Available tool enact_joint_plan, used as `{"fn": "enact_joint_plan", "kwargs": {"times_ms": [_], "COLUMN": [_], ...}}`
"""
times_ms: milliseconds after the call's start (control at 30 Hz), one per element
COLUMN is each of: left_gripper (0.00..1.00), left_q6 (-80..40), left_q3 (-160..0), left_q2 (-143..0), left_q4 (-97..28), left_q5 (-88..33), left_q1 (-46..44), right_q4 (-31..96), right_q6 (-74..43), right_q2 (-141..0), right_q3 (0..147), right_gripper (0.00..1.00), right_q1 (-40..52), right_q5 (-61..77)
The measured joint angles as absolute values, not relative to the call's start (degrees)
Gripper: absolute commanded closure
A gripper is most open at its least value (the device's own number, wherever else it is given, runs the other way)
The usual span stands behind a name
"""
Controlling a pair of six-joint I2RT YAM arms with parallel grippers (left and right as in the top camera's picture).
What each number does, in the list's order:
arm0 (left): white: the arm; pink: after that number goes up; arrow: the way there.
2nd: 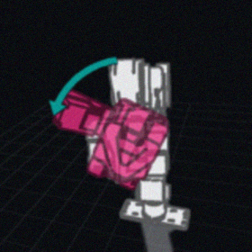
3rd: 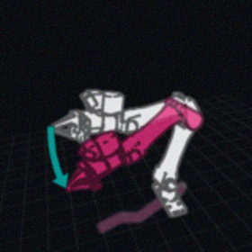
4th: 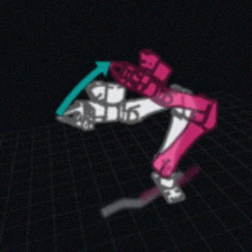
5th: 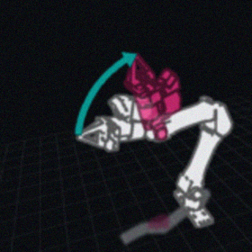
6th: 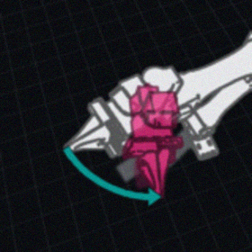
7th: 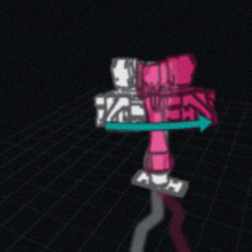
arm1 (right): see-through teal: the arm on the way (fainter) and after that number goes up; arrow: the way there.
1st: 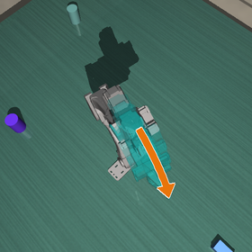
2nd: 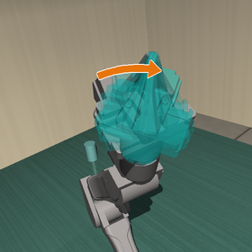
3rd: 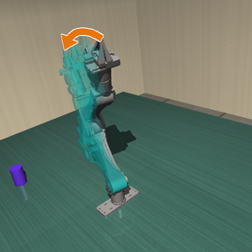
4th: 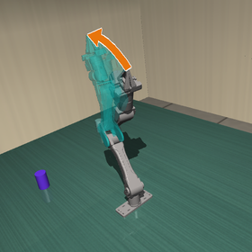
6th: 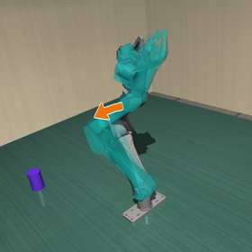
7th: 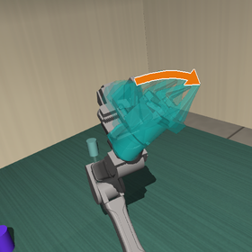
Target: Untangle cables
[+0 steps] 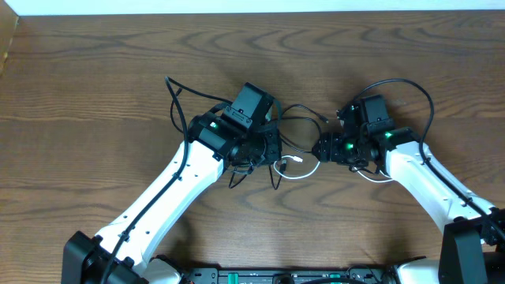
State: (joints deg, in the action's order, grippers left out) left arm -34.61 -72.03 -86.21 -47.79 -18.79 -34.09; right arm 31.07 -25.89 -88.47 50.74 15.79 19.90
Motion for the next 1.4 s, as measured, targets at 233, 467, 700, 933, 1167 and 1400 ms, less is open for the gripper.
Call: {"fn": "enact_joint_plan", "kwargs": {"times_ms": [233, 467, 700, 933, 1167, 1400], "left_gripper": [0.92, 0.92, 0.92, 0.92, 0.92, 0.92], "left_q6": [-34.5, -34.5, -34.2, -33.9, -33.2, -33.1], "left_q3": [-72.0, -72.0, -72.0, -72.0, -72.0, -72.0], "left_q2": [-86.2, -86.2, -86.2, -86.2, -86.2, -86.2], "left_q4": [-47.8, -48.4, -49.1, -49.8, -52.9, -53.3], "left_q5": [-18.0, -18.0, -17.9, -16.5, -11.5, -9.5], "left_q1": [-34.1, -34.1, -34.1, -34.1, -34.1, -34.1], "right_q4": [32.2, 32.0, 31.9, 32.2, 43.2, 52.7], "right_q6": [-38.2, -44.2, -45.6, -40.1, -30.6, -22.0], "right_q2": [-88.5, -88.5, -88.5, -88.5, -88.7, -88.7], "right_q3": [50.5, 50.1, 50.1, 50.1, 57.1, 75.3], "right_gripper": [0.5, 0.78, 0.99, 0.99, 0.99, 0.99], "right_q1": [19.2, 21.7, 22.6, 21.8, 11.6, -3.6], "right_q5": [16.0, 11.2, 7.3, -2.0, -14.4, -19.6]}}
